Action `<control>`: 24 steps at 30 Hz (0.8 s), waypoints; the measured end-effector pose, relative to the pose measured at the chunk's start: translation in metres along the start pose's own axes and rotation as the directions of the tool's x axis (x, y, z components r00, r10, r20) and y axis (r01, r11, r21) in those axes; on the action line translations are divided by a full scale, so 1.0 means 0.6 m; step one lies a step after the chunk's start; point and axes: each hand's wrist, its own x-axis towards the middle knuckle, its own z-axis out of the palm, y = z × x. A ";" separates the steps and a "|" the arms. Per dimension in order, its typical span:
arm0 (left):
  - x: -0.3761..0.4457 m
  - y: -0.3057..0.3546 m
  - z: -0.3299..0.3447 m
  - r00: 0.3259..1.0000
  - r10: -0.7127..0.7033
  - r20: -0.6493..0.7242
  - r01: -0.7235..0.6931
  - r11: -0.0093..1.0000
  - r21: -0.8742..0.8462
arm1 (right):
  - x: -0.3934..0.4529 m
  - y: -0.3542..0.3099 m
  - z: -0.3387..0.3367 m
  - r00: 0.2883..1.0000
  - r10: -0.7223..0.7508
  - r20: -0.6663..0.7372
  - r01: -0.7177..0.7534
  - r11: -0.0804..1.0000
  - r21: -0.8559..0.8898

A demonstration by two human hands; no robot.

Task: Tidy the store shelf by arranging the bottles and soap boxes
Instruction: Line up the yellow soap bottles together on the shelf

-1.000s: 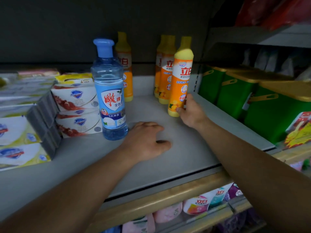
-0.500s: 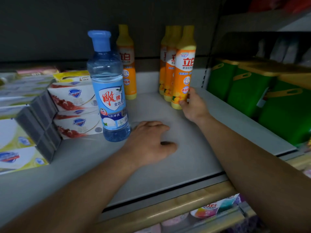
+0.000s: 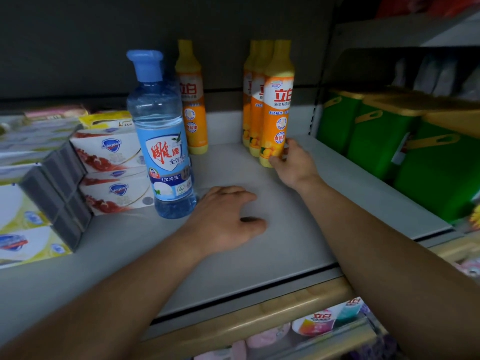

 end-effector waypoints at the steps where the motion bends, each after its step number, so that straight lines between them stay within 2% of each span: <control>1: 0.000 0.000 -0.001 1.000 0.007 -0.001 -0.007 1.000 -0.005 | -0.005 0.001 -0.005 1.000 0.024 -0.020 -0.023 0.998 0.053; 3: 0.000 -0.001 -0.004 1.000 0.016 -0.015 -0.016 1.000 -0.027 | -0.018 -0.002 -0.020 0.991 0.066 -0.115 -0.054 0.993 0.104; 5: 0.000 -0.002 -0.008 0.999 0.015 -0.030 -0.017 0.998 -0.059 | -0.030 -0.012 -0.034 0.972 0.030 -0.234 0.002 0.991 0.135; 6: -0.001 -0.003 -0.011 0.999 0.013 -0.034 -0.015 0.997 -0.077 | -0.034 -0.022 -0.039 0.968 -0.002 -0.250 0.048 0.982 0.180; 8: -0.003 -0.004 -0.015 0.999 0.002 -0.037 -0.007 0.993 -0.114 | -0.034 -0.051 -0.041 0.983 -0.075 -0.170 0.121 0.953 0.278; 10: -0.005 -0.006 -0.018 0.999 -0.009 -0.049 0.002 0.988 -0.153 | -0.021 -0.083 -0.030 0.986 -0.155 -0.068 0.168 0.941 0.292; 15: -0.005 -0.006 -0.019 0.996 0.001 -0.087 -0.015 0.987 -0.159 | 0.049 -0.168 0.014 0.955 -0.297 -0.011 0.288 0.916 0.280; 22: -0.002 -0.012 -0.014 0.992 0.034 -0.120 -0.053 0.986 -0.161 | 0.154 -0.258 0.077 0.957 -0.266 0.118 0.249 0.958 0.140; 24: -0.001 -0.015 -0.012 0.991 0.042 -0.123 -0.062 0.985 -0.160 | 0.170 -0.285 0.087 0.941 -0.320 0.108 0.310 0.946 0.098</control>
